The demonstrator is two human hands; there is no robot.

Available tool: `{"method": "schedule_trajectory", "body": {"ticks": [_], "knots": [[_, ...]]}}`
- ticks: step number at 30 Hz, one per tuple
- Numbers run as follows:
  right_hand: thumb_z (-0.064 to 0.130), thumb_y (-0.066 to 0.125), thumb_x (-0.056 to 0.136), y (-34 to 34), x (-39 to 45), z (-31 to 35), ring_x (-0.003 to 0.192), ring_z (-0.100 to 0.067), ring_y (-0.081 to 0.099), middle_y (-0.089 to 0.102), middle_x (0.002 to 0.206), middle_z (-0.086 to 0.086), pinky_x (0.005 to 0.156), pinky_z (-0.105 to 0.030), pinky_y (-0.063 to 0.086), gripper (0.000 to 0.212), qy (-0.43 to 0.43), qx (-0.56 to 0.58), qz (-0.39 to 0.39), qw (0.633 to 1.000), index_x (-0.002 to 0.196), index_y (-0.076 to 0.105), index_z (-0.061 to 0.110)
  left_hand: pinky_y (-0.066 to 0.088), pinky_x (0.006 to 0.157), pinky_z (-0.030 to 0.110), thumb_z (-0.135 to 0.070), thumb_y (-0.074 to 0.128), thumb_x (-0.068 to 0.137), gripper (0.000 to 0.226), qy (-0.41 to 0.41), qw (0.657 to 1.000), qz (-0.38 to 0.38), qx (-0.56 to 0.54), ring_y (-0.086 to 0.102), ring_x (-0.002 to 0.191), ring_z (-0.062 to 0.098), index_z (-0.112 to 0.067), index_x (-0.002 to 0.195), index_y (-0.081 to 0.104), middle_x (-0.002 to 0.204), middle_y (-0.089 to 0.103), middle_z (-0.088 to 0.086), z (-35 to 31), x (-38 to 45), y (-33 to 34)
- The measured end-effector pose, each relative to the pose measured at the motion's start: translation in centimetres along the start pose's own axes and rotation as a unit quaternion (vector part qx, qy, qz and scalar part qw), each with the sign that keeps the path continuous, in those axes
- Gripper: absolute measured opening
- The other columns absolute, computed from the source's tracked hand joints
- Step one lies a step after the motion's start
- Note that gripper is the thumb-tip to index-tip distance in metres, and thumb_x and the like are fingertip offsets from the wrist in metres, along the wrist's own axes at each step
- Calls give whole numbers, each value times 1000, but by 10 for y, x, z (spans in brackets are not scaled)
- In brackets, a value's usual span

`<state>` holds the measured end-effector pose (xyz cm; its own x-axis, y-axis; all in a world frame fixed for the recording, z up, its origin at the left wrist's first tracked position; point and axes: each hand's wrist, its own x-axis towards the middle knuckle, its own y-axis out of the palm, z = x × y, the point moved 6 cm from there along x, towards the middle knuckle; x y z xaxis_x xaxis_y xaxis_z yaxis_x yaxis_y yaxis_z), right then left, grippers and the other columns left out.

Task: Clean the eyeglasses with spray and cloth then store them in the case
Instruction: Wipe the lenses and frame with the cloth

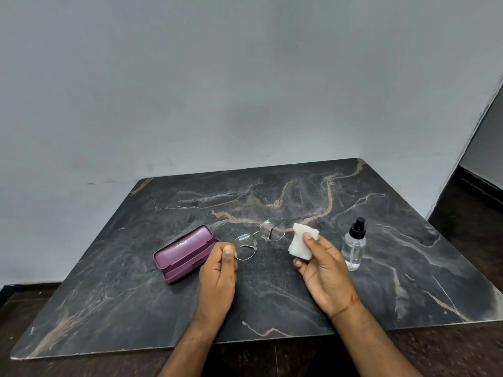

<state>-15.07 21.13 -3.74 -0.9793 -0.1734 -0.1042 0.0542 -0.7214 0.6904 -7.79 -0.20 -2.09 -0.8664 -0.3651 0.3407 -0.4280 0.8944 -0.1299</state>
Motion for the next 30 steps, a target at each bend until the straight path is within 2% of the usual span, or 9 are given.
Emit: {"method": "schedule_trajectory", "body": {"ticks": [2,3,6,9,12,16,19,22,30], "knots": [[15,65,103,-5,-4,4,81,-10,57,70,100,2,62,-23,43,17,-98,-104,-34,989,105,81,16,36,58,35,-51,42,109,35,21,999,-8,31,38,63,11,-30,84,55,69,44,-11,-1,0,0],[17,66,104,-4,-8,8,81,-9,55,65,99,8,65,-21,44,17,-161,-186,-53,968,99,81,18,38,58,37,-50,42,110,35,33,998,-8,55,40,63,11,-29,85,56,69,45,-10,-2,-1,0],[30,70,100,16,-28,20,77,-9,52,51,92,16,69,-15,45,14,-351,-388,-58,850,88,74,24,46,61,46,-52,41,111,36,58,991,6,123,48,63,21,-30,88,57,69,52,2,-7,-5,3],[26,72,98,37,-50,19,84,-17,52,52,92,10,75,-20,42,19,-462,-525,-20,715,113,82,22,46,60,44,-55,41,110,35,72,986,19,149,51,62,23,-32,89,58,69,54,5,-12,-9,5],[25,74,98,44,-55,10,87,-14,47,54,94,9,74,-21,42,31,-479,-598,5,643,129,77,27,44,58,41,-55,42,110,32,82,985,30,150,51,60,22,-35,89,57,69,54,5,-15,-11,7],[28,72,101,47,-53,1,91,-17,52,60,100,8,71,-33,52,44,-475,-634,33,610,144,67,31,46,58,42,-54,41,110,29,75,986,39,147,54,60,18,-40,90,58,72,58,2,-12,-10,7],[30,68,102,54,-59,-6,93,-19,54,62,104,6,73,-38,54,47,-485,-646,92,582,149,62,29,51,62,39,-47,44,111,26,61,987,48,138,63,66,9,-38,97,63,77,68,-8,-8,-8,8],[28,69,101,58,-63,-13,92,-19,56,63,104,6,75,-39,54,49,-494,-663,127,548,149,62,29,58,71,44,-43,44,112,27,52,990,57,121,73,79,18,-34,105,69,89,76,-9,-4,-7,8],[27,67,103,52,-54,-6,94,-18,56,63,105,7,74,-36,54,50,-476,-666,52,573,152,58,30,50,63,52,-52,40,111,30,61,987,75,126,56,64,20,-35,96,59,74,61,-1,-5,-9,12]]}}
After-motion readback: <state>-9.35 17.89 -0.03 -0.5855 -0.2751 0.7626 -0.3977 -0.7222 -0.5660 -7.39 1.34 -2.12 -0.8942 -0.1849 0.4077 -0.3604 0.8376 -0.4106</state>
